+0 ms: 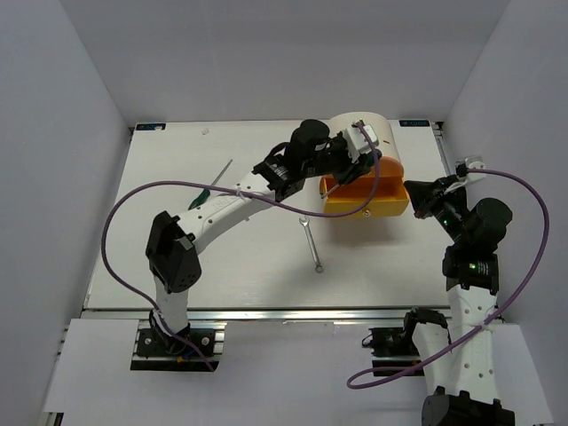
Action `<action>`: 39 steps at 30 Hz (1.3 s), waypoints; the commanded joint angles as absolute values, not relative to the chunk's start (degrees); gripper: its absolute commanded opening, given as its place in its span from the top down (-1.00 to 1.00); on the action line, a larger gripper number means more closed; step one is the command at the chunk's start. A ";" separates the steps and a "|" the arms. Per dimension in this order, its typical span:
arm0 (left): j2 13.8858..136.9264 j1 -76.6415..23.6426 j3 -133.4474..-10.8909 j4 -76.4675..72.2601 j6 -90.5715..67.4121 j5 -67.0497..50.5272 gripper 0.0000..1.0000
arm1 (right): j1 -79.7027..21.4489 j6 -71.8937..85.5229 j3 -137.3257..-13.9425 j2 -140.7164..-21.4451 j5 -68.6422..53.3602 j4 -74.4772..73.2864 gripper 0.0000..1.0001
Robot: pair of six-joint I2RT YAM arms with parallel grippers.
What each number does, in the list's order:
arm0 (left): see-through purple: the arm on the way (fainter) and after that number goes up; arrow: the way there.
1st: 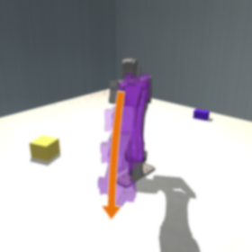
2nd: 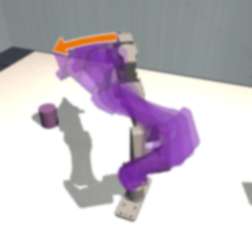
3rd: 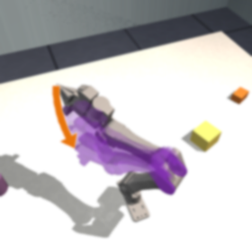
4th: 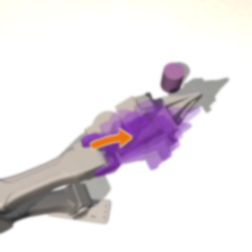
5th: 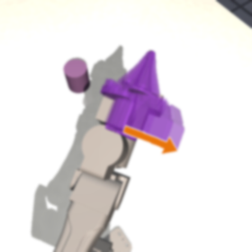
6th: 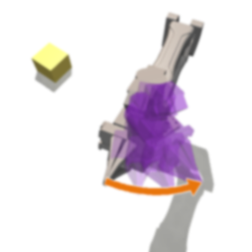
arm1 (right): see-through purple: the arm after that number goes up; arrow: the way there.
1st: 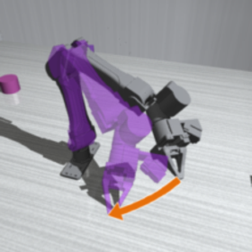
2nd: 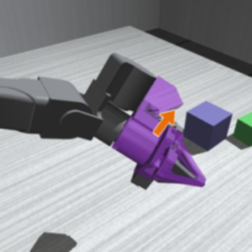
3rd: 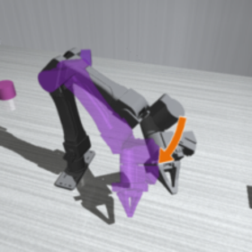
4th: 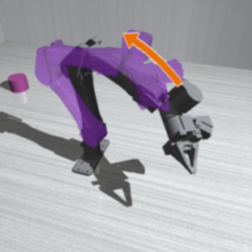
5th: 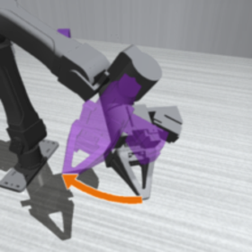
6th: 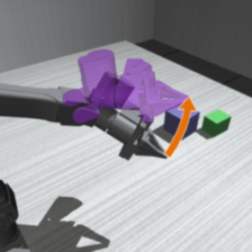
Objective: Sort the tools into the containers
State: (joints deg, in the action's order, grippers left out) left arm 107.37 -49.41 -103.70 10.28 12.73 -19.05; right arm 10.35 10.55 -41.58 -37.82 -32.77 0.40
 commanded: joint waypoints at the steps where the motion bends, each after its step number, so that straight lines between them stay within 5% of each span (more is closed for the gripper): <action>1: 105.82 -50.36 -107.84 2.21 20.29 -20.21 1.00 | 11.07 11.69 -43.07 -36.74 -31.99 1.85 1.00; 14: 115.22 -52.12 -113.73 -1.06 20.48 -22.94 1.00 | 12.04 11.87 -42.01 -36.04 -30.15 1.05 1.00; 24: 111.27 -53.09 -104.16 -0.35 20.30 -22.68 1.00 | 12.57 11.78 -41.31 -35.95 -29.53 0.97 1.00; 28: 109.95 -53.09 -100.64 -1.31 20.30 -20.57 0.30 | 12.57 11.43 -40.96 -36.30 -29.79 0.79 1.00; 29: 109.86 -53.17 -100.37 -1.32 20.22 -20.13 0.00 | 12.57 11.16 -40.87 -36.30 -29.88 0.79 1.00; 35: 109.95 -53.17 -103.18 -1.23 19.60 -18.02 -0.42 | 12.66 10.90 -40.69 -36.47 -30.94 0.88 1.00; 39: 109.51 -53.26 -107.04 -0.44 18.46 -16.00 -0.40 | 12.66 10.46 -40.78 -36.48 -32.60 1.05 1.00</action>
